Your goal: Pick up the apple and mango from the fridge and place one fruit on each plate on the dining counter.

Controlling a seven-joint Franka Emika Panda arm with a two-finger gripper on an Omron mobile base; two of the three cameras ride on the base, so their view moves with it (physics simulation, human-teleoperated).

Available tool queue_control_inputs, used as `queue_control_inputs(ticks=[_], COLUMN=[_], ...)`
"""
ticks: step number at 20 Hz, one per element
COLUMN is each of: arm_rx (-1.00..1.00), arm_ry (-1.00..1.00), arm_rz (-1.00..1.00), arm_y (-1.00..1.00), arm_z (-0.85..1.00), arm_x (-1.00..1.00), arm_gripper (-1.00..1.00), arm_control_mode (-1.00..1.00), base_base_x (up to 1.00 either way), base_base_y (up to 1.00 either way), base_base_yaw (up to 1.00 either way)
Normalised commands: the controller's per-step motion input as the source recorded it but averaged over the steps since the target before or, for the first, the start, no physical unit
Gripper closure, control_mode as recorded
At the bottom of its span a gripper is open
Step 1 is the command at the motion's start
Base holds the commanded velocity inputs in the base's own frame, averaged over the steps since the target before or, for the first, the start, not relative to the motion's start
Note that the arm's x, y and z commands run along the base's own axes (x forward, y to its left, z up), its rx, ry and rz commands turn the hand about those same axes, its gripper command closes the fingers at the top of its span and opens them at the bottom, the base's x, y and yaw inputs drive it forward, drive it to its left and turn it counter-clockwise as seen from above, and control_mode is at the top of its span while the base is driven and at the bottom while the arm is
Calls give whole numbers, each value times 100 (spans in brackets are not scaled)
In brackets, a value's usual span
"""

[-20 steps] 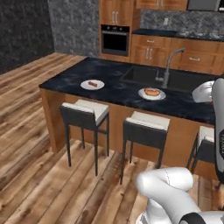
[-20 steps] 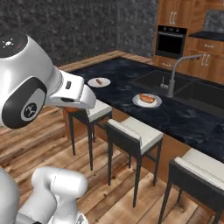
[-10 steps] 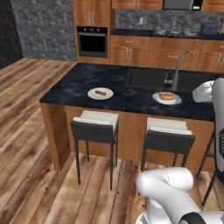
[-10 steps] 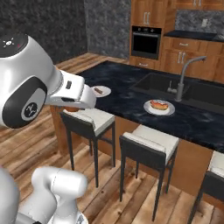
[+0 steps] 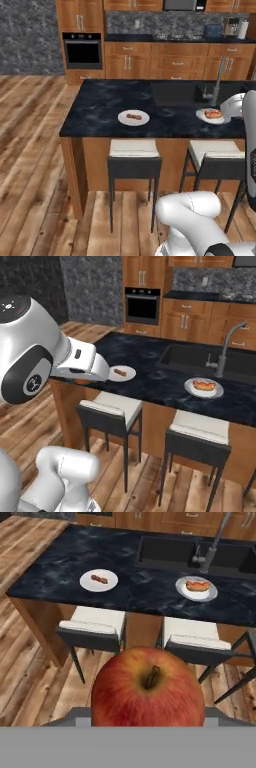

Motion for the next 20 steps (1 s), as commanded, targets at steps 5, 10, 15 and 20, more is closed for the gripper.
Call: queue_control_inputs(ticks=[5,10,15,20], arm_rx=[0,0,0,0], arm_ry=[0,0,0,15], arm_rz=[0,0,0,0], arm_y=[0,0,0,17], arm_z=[0,0,0,-29], arm_x=[0,0,0,39], arm_gripper=[100,100,100,100], arm_control_mode=[100,100,100,-100], base_base_x=[93,100,90,52], base_base_y=[72,20,7,11], base_base_yaw=[-33,-17,-6,0])
